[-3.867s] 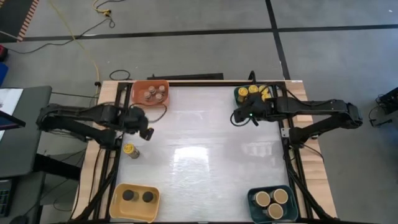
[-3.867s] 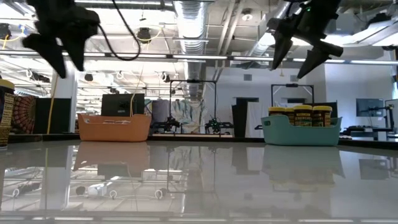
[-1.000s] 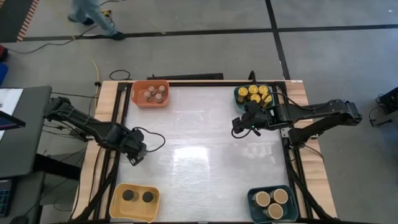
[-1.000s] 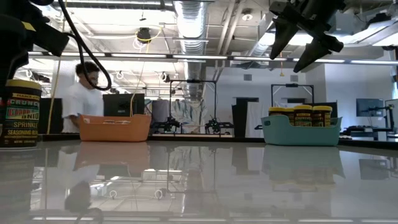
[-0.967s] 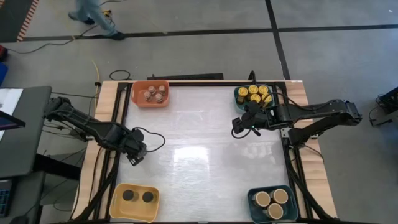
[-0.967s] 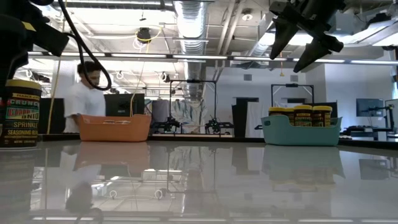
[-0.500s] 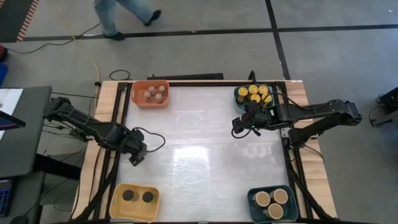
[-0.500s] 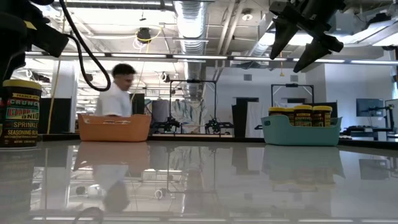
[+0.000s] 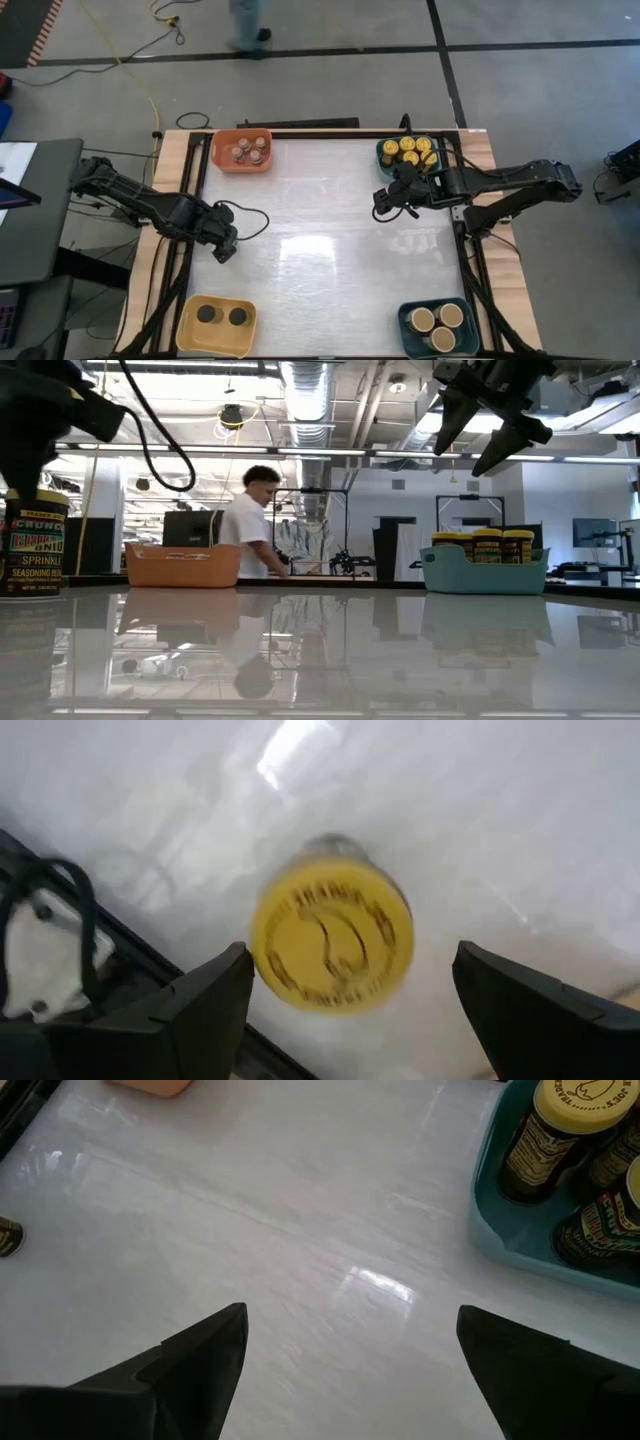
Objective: Sort spices by type
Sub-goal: Put the yellow seasoning into the top teal light blue bin
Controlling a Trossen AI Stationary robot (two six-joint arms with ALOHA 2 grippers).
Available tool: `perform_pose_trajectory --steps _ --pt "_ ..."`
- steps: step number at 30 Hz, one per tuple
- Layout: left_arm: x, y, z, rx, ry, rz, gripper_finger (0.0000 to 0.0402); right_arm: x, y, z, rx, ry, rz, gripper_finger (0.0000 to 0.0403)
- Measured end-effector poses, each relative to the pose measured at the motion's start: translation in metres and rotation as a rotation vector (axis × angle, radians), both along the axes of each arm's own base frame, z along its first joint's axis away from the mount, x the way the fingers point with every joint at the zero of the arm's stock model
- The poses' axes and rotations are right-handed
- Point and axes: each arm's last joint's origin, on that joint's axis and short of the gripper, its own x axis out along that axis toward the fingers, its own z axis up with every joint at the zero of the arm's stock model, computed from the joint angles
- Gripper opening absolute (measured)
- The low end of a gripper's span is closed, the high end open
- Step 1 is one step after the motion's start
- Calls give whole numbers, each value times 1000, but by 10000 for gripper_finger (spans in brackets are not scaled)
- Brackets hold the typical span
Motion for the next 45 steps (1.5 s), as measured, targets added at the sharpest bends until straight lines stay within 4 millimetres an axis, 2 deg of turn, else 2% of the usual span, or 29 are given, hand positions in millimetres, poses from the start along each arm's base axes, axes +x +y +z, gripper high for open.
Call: perform_pose_trajectory --steps 13,18,25,31,35,38,45 --pt "7 12 -2 -25 -17 24 327 0 0 0 0 0 0 383" --pt "5 13 -11 -70 14 32 291 0 0 0 -2 2 3 383" --pt "9 17 -11 -73 -10 57 218 0 0 0 -4 4 6 383" --pt "22 25 -8 -85 -131 60 217 0 0 0 -4 4 6 383" --pt "43 39 0 -49 -215 65 217 0 0 0 -4 4 6 383" --pt "69 51 10 -12 -225 13 217 0 0 0 -4 4 6 383" --pt "159 87 30 81 -209 -175 217 0 0 0 4 -3 -6 383"
